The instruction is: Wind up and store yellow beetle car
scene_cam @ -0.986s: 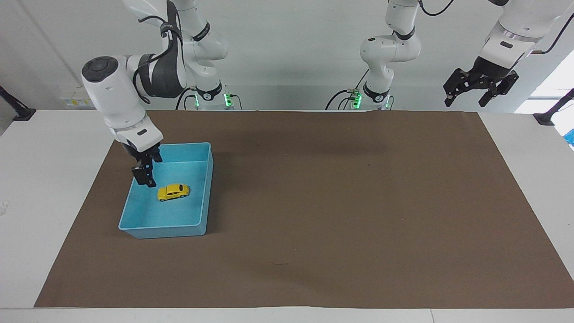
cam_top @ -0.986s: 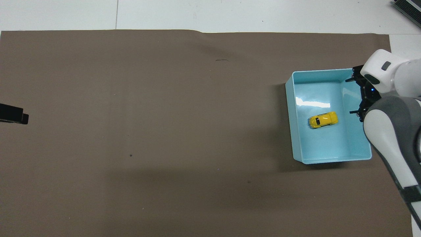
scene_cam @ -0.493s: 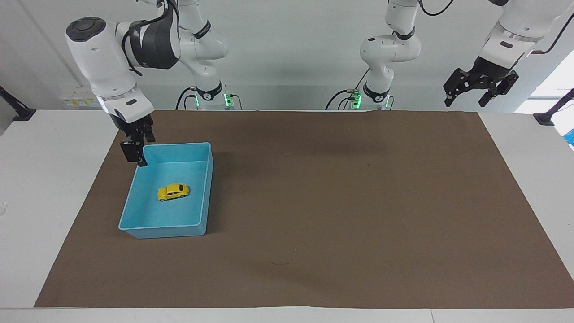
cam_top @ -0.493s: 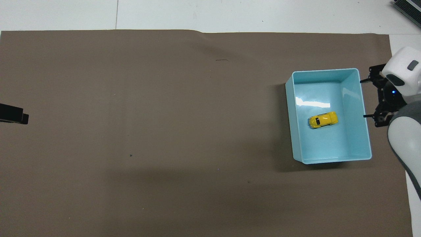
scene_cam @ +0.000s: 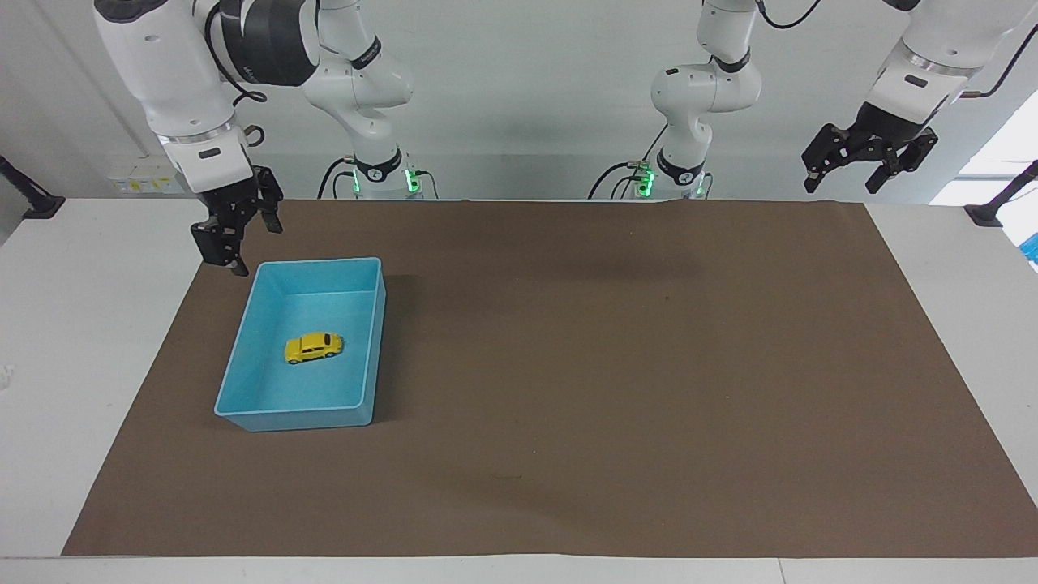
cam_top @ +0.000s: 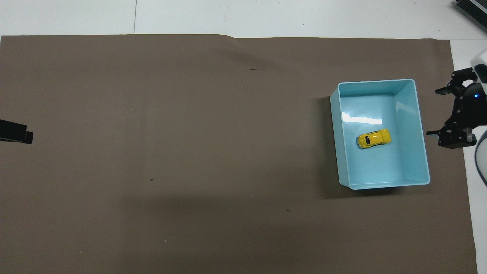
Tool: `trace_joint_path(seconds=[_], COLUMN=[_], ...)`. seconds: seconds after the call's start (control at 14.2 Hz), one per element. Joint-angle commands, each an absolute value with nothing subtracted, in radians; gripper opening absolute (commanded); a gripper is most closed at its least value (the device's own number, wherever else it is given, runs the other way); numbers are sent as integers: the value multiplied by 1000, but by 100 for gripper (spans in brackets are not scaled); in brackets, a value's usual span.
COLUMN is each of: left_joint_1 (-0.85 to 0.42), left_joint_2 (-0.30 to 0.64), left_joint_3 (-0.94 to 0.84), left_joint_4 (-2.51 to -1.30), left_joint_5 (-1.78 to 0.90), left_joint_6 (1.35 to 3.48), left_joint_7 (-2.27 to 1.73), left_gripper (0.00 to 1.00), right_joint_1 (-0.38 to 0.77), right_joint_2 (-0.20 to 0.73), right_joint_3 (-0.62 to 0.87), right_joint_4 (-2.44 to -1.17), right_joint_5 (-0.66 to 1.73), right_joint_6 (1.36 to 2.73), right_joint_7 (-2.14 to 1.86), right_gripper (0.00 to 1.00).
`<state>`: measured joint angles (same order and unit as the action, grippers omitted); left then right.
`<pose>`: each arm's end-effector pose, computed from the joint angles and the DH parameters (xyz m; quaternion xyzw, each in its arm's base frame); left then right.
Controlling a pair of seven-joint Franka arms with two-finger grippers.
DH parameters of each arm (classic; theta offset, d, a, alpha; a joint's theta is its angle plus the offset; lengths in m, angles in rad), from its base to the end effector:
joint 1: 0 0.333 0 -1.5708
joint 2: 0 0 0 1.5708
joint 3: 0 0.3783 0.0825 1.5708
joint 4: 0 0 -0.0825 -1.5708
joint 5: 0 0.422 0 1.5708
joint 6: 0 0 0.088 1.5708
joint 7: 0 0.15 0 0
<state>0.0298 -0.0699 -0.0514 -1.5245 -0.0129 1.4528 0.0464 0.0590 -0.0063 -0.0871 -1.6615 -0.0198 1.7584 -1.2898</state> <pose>0.5530 -0.0152 0.6968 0.9994 -0.0347 -0.0009 0.0046 0.6102 -0.0199 0.6183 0.8056 0.5901 0.0349 0.0391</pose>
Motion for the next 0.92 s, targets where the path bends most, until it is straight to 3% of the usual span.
trace_joint_path(seconds=[0.0,0.85], left_joint_1=[20,20], left_joint_2=[-92,-92], left_joint_3=[-38,-38], left_joint_4=[-1545,-1545], left_joint_5=[-23,-23], left_joint_6=[1447,1447], left_joint_7=[54,54], left_gripper=[100,100], right_joint_1=[57,57], right_joint_2=[-2,5], right_joint_3=[-84,-32], right_joint_4=[-1606,-1506], right_joint_5=[-14,-11], right_joint_6=[1691,1517], right_joint_7=[-1119,-249], right_gripper=[100,100])
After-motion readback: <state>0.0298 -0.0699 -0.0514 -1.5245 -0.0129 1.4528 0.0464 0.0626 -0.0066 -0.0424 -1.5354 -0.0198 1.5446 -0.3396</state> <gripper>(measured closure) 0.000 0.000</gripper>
